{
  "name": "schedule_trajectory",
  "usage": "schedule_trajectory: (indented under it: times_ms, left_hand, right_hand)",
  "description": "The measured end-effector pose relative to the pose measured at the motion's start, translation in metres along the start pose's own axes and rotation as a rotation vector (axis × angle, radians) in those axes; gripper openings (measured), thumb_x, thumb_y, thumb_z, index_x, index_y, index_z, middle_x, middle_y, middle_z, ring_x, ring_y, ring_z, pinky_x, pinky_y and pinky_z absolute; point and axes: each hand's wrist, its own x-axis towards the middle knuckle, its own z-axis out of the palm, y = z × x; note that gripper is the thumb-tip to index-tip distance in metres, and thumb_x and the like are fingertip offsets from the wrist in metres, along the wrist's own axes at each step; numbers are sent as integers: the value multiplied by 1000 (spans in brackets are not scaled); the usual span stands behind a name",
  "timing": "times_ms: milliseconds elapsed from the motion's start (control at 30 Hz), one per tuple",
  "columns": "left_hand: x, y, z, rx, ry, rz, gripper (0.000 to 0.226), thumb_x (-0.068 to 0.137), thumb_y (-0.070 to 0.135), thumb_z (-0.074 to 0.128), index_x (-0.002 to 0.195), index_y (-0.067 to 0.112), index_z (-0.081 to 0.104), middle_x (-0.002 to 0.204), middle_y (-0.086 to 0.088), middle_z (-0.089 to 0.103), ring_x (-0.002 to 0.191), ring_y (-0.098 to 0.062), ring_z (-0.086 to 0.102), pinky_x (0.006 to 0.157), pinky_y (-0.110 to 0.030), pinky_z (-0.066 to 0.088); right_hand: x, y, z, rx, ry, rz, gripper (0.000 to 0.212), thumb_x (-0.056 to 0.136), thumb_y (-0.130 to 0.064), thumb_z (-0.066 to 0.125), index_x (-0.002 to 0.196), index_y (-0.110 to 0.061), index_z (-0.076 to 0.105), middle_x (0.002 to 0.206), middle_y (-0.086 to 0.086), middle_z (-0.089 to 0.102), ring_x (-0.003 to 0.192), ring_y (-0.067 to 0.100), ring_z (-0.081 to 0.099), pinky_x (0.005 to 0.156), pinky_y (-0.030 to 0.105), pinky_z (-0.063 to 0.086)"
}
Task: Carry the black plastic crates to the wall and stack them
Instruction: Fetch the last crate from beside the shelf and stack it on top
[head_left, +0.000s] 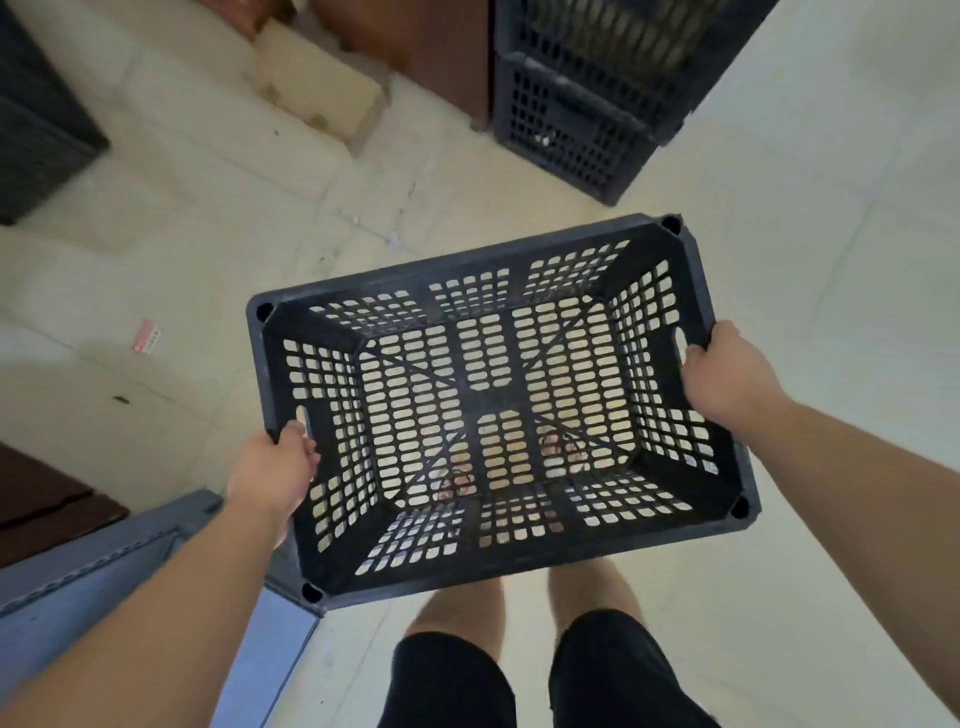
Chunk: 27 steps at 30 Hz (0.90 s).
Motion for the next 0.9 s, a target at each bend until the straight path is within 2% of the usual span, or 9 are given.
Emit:
schedule_trajectory:
  times_ms: [100,200,333,400,500,567,700,900]
  left_hand:
    - [-49,38,-19,4,-49,55,30,105,33,47,100,7,60,85,-10,60,67,-19,53,69,-35,45]
    - [-98,76,-29,26,-83,132,28,106,29,47,109,5,61,91,-9,61,69,-17,53,64,-31,45]
    - [-160,110,-40,105,-140,253,31,105,29,47,109,3,63,92,-9,65,71,-18,57,64,-33,47]
    - [-190,125,-46,135,-167,315,31,105,31,48,106,4,64,92,-10,68,73,-21,60,71,-37,52]
    - [-237,144,-50,200,-204,426,31,104,34,49,100,7,64,89,-9,70,74,-23,62,76,-41,54]
    - [-267,155,-49,234,-229,491,29,103,34,49,99,9,63,89,-7,69,74,-22,63,74,-39,53]
    - [-331,171,-32,342,-290,613,31,103,35,49,96,9,64,87,-7,70,75,-23,64,80,-43,54]
    - [-416,185,28,506,-422,721,33,102,36,50,94,6,64,82,-8,67,70,-22,61,76,-41,52]
  right_hand:
    - [-49,16,-54,30,42,54,23,105,-18,39,117,1,44,119,33,59,89,38,51,77,38,38]
    - [-97,35,-100,83,105,130,27,105,-18,39,120,3,44,119,32,59,91,39,53,78,39,40]
    - [-168,67,-152,172,217,226,30,105,-18,38,125,3,45,120,31,59,102,45,57,79,39,41]
    - [-207,86,-172,213,268,269,29,105,-18,38,125,2,44,120,30,59,97,43,56,77,39,41]
    - [-264,118,-192,285,332,347,28,105,-19,38,124,1,44,118,30,59,87,36,48,76,38,39]
    - [-300,141,-199,338,366,389,27,105,-19,38,123,1,44,118,30,59,86,35,47,75,38,37]
    - [-359,193,-208,443,412,507,27,106,-19,38,123,1,44,118,30,59,86,35,47,75,38,38]
    - [-420,280,-220,563,441,684,31,104,-18,40,125,4,46,118,33,60,102,47,58,79,42,44]
